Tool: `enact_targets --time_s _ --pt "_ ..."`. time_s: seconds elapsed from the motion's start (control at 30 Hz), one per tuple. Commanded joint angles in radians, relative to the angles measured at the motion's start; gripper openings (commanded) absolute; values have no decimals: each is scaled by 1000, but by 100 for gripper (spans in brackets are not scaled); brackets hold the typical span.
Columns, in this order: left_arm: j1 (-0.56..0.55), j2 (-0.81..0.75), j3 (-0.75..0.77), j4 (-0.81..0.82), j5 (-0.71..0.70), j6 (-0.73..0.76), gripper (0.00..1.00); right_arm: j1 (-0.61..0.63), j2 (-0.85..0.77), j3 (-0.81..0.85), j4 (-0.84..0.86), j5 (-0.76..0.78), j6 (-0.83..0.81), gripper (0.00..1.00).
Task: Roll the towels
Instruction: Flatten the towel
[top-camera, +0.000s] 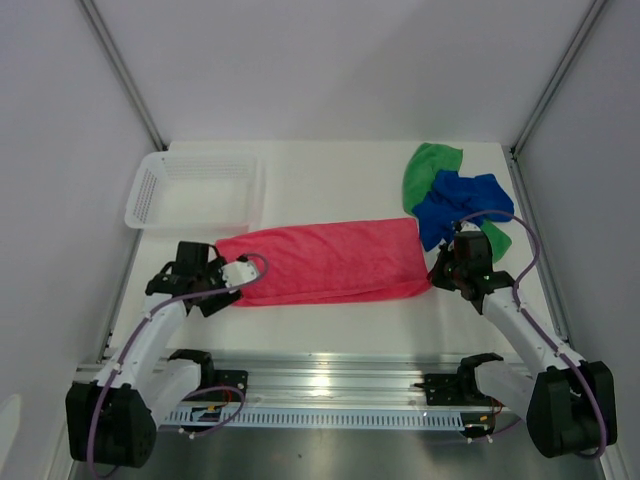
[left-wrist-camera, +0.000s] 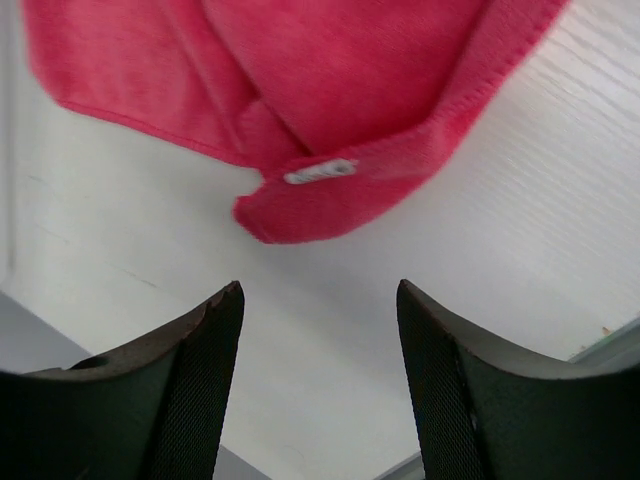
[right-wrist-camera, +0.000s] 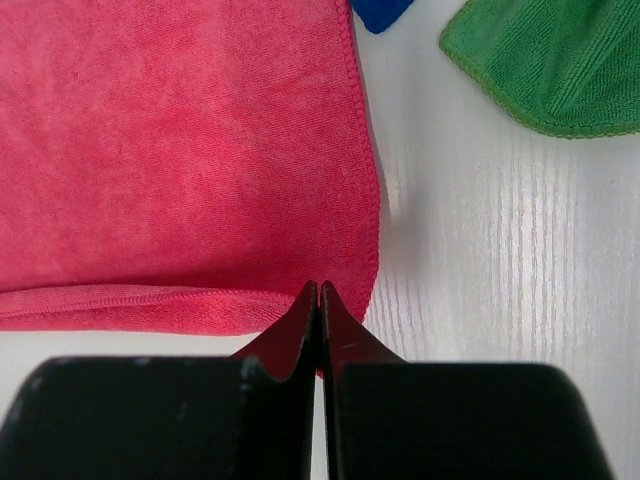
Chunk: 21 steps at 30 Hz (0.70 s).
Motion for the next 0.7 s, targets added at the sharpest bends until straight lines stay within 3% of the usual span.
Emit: enact_targets --time_s 0.0,0.27,0.43,0.67 --pt "37 52 167 5 85 -50 66 -2 -20 -6 25 7 4 0" --pt "48 305 230 -81 57 84 68 -2 -17 -9 27 -2 -9 0" --pt "62 448 307 -65 48 65 70 -5 -17 -3 22 4 -16 0" --pt "80 522 367 -63 105 48 70 -5 -16 -5 17 7 -18 0"
